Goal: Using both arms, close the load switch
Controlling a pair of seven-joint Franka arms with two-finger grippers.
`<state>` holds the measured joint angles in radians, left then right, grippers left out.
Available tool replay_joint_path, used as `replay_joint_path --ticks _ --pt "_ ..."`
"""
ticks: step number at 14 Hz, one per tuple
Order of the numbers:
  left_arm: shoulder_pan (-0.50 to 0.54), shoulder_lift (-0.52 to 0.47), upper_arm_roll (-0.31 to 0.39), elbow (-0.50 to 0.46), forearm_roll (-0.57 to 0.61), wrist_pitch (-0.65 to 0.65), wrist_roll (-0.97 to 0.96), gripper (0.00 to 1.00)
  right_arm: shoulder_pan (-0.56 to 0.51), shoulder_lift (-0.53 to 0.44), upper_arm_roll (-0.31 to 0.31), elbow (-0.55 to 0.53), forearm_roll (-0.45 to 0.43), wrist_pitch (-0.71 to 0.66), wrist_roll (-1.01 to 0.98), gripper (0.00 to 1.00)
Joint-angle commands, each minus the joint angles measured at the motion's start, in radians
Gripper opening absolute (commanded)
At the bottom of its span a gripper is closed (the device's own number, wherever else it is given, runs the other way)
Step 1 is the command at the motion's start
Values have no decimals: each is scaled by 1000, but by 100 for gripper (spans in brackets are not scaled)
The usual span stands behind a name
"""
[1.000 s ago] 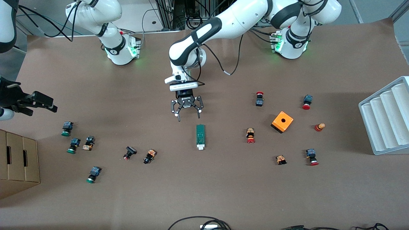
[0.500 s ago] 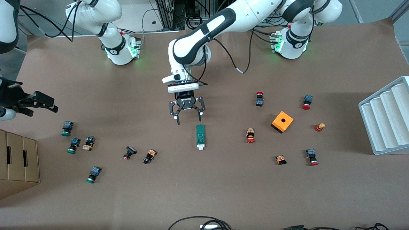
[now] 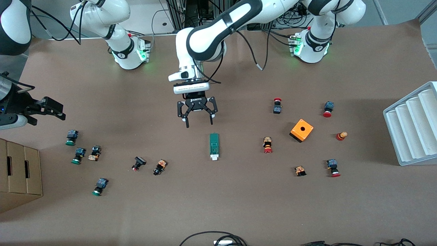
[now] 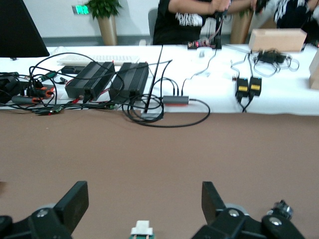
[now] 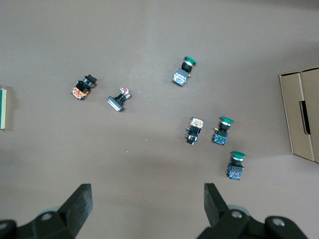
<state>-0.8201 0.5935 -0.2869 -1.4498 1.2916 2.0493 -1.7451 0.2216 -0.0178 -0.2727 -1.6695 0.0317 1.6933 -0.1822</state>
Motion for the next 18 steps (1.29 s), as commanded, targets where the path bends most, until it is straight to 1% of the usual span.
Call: replay_joint_path --ticks 1,3,4,8,11,14,18 --pt "74 -47 15 14 -95 29 139 100 1 -33 -5 -10 -24 -3 -3 100" --pt "84 -49 11 17 -100 80 141 100 -5 -44 -6 -15 -22 -4 1 100" --pt "91 -49 11 16 -100 94 141 100 -4 -47 -28 -19 -22 -4 3 100" --pt "104 -55 11 16 -115 95 174 100 2 -60 -62 -33 -22 -4 -8 100" --pt "114 -78 11 16 -184 94 310 100 2 -60 -63 -32 -22 -6 -10 100" --pt "139 -109 12 11 -241 95 369 100 4 -62 -63 -32 -22 -6 -7 100" --pt "179 -152 3 6 -330 94 499 100 7 -62 -63 -32 -22 -4 -5 100"
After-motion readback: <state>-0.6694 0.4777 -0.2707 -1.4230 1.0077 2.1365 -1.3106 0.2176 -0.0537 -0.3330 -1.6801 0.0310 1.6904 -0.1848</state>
